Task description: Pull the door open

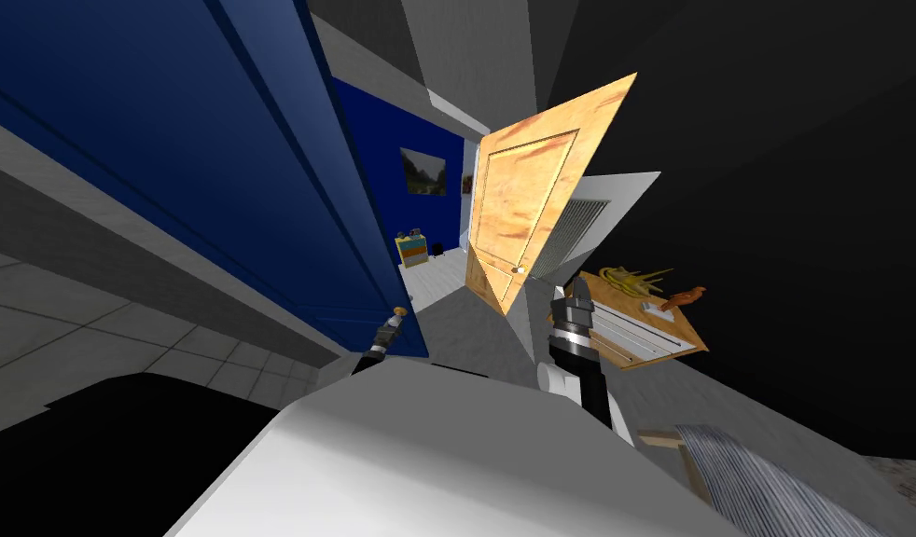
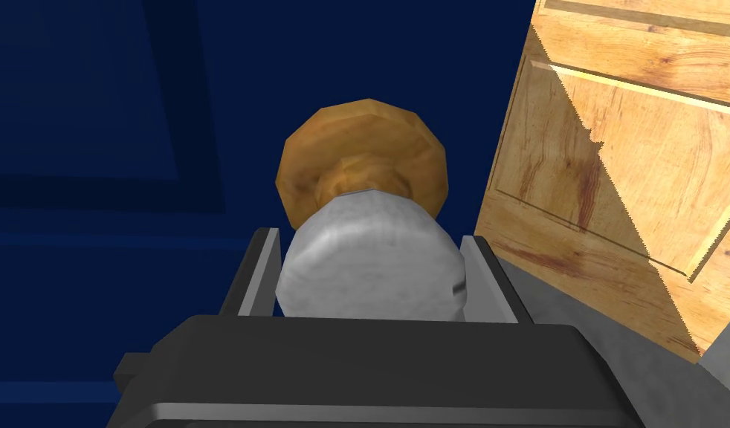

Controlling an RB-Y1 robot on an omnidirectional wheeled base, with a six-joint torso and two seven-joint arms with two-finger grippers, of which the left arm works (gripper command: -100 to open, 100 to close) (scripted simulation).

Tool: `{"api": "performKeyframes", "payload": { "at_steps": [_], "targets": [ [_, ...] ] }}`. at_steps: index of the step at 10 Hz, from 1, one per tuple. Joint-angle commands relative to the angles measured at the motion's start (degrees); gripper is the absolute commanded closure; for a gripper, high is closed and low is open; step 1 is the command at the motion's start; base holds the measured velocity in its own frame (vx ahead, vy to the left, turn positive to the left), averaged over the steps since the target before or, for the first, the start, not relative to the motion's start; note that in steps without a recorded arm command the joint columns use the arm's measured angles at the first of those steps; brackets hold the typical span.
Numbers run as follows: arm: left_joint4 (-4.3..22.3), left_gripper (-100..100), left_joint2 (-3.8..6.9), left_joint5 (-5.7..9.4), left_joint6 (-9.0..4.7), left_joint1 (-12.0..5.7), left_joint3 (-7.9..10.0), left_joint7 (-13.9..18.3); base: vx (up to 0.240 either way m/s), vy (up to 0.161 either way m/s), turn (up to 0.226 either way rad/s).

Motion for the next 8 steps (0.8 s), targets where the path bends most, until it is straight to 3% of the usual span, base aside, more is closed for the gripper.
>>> {"api": "performKeyframes", "payload": {
  "at_steps": [1, 8],
  "targets": [
    [0.28, 100, 0.65, -0.36, -1.2, 0.49, -0.68, 0.81, -0.133, 0.058, -0.115],
    [1.65, 100, 3.86, -2.13, -7.1, 2.93, -4.05, 4.83, -0.217, 0.048, -0.126]
  ]
}}
